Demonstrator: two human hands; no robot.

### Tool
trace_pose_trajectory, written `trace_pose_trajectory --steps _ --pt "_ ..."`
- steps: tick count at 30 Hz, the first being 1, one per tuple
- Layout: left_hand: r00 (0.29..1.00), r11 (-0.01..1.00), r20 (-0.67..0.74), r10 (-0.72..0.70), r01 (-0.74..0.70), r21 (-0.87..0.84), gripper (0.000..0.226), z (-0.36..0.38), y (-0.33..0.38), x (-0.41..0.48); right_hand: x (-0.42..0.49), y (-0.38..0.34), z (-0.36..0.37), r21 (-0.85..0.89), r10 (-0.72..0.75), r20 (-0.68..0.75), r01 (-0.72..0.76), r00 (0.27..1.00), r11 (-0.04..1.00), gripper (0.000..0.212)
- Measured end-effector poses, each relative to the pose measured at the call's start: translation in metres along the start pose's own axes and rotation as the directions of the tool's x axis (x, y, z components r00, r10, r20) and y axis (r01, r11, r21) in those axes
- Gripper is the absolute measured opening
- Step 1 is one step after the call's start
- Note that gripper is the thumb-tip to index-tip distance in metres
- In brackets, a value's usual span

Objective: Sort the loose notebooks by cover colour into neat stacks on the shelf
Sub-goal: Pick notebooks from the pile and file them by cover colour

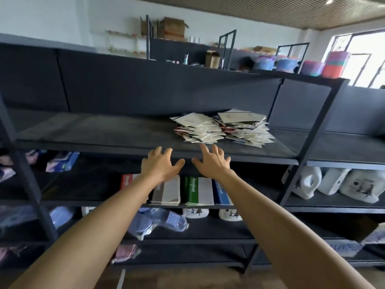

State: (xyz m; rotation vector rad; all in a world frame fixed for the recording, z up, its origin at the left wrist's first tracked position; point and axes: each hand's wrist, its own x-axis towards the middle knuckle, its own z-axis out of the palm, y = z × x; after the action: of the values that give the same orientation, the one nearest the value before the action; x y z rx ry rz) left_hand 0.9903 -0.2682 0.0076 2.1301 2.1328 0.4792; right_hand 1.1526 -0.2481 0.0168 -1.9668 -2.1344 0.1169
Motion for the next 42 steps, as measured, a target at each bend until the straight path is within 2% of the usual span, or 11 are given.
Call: trace_pose_trajectory --steps 8,15,22,25,32,35,37,39,42 --pt "0.999 1.000 0.031 0.020 -0.020 0.006 0.069 0.012 -0.015 0.068 0.061 -0.007 0.016 -0.013 -0.002 0.015 0.002 1.000 1.000 0.061" --pt "0.993 0.995 0.053 0.103 -0.103 -0.003 0.067 0.016 -0.064 0.177 0.181 -0.032 0.037 -0.087 0.012 -0.042 -0.016 0.999 0.996 0.053" --pt "0.990 0.995 0.108 0.090 -0.094 0.030 0.065 0.015 -0.108 0.275 0.266 -0.027 0.053 -0.113 0.109 -0.059 -0.116 0.992 0.987 0.047" --pt "0.987 0.996 0.138 0.082 -0.086 0.022 0.065 0.026 -0.109 0.298 0.285 -0.012 0.053 -0.104 0.125 -0.068 -0.132 0.990 0.986 0.045" --pt "0.989 0.991 0.087 0.122 -0.116 -0.066 0.060 0.039 -0.082 0.338 0.326 0.007 0.048 -0.092 0.107 0.018 -0.105 0.994 0.990 0.044" --pt "0.990 0.979 0.051 0.130 -0.120 -0.166 0.057 0.040 -0.075 0.350 0.334 0.010 0.042 -0.294 0.019 0.014 -0.014 1.000 0.956 0.032" --pt "0.991 0.943 0.047 0.124 -0.103 -0.317 0.056 0.040 -0.070 0.357 0.338 0.010 0.028 -0.320 0.004 0.003 -0.003 1.000 0.947 0.028" --pt "0.993 0.865 0.037 0.113 -0.080 -0.494 0.063 0.040 -0.065 0.360 0.342 0.003 0.005 -0.230 -0.008 -0.045 -0.002 0.999 0.973 0.027" --pt "0.997 0.726 0.015 0.076 -0.045 -0.687 0.083 0.033 -0.062 0.370 0.348 -0.014 -0.042 0.053 -0.064 -0.236 0.079 0.970 0.995 0.021"
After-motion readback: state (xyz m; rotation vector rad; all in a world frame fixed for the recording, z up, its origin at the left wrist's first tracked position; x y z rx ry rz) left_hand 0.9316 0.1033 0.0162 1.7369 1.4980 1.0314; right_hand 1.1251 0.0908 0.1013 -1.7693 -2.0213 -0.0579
